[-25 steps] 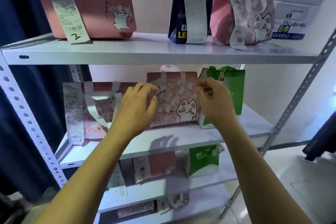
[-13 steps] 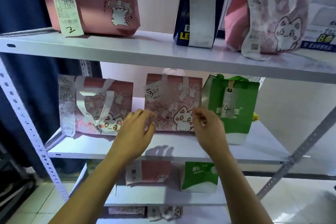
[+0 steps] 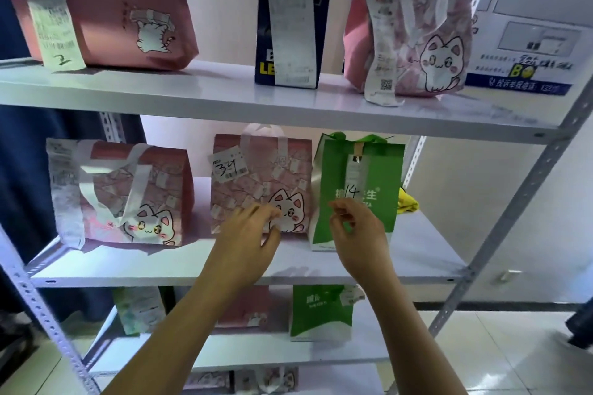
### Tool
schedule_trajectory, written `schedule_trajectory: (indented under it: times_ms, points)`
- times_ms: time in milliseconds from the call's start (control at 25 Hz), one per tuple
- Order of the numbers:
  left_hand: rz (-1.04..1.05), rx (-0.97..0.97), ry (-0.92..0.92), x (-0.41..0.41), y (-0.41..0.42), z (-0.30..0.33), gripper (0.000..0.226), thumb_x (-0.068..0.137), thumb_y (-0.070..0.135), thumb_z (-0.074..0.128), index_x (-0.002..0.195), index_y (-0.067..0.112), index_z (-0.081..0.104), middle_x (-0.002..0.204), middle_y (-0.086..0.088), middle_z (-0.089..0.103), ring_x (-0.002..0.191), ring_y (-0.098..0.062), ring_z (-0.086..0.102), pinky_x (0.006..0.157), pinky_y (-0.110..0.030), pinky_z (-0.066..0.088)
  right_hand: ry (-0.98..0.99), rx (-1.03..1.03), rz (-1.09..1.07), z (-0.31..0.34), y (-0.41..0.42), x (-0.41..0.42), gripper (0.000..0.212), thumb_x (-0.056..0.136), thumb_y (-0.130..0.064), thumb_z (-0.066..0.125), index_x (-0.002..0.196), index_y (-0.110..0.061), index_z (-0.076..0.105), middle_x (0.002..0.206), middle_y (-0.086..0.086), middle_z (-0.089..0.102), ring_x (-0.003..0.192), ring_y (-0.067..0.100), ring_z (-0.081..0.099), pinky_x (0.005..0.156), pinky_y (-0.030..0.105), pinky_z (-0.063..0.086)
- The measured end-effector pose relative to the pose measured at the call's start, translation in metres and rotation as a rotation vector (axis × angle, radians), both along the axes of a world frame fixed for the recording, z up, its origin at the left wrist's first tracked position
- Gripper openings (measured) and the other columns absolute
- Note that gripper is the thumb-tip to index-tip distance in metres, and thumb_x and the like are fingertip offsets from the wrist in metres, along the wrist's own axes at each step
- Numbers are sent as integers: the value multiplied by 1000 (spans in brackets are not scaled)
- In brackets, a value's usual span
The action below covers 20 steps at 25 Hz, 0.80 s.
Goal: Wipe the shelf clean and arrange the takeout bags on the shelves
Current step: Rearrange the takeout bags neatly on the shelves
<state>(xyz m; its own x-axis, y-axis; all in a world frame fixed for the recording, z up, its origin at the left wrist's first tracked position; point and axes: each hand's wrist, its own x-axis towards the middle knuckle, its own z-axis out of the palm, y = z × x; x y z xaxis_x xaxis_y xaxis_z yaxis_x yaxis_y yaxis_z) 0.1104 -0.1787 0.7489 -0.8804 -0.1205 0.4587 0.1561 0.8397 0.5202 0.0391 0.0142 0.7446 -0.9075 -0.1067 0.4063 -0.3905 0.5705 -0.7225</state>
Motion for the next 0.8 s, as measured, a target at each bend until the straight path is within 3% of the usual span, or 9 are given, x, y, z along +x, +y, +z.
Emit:
schedule_trajectory:
  times_ms: [320, 480, 680, 800]
  points:
    - [70, -14, -74, 39, -15, -40, 24, 98, 23, 51, 120, 22, 59, 121, 4, 61, 112, -17, 49, 97, -38, 42, -67, -25, 72, -43, -22, 15, 22, 98, -23, 58, 118, -24, 66, 101, -13, 62, 90, -6, 55, 77, 18, 44]
    - [129, -32, -156, 73, -44, -62, 24, 98, 23, 50, 121, 23, 58, 118, 5, 60, 109, -18, 47, 94, -36, 42, -147, -19, 177, -69, -64, 32, 23, 99, -22, 57, 120, -24, 65, 111, -9, 63, 94, -7, 55, 91, 30, 50]
    - [204, -48, -189, 109, -101, -66, 24, 98, 26, 48, 120, 24, 56, 115, 5, 59, 105, -18, 47, 92, -37, 43, -164, -29, 260, -79, -134, 59, 19, 99, -20, 57, 115, -27, 65, 112, -7, 64, 100, 7, 60, 97, 37, 52]
    - [247, -18, -167, 128, -148, -59, 24, 99, 27, 46, 122, 27, 56, 117, 8, 58, 111, -16, 47, 97, -37, 43, -162, -6, 278, -75, -178, 73, 20, 100, -21, 57, 116, -27, 66, 115, -8, 65, 101, 6, 60, 96, 36, 53]
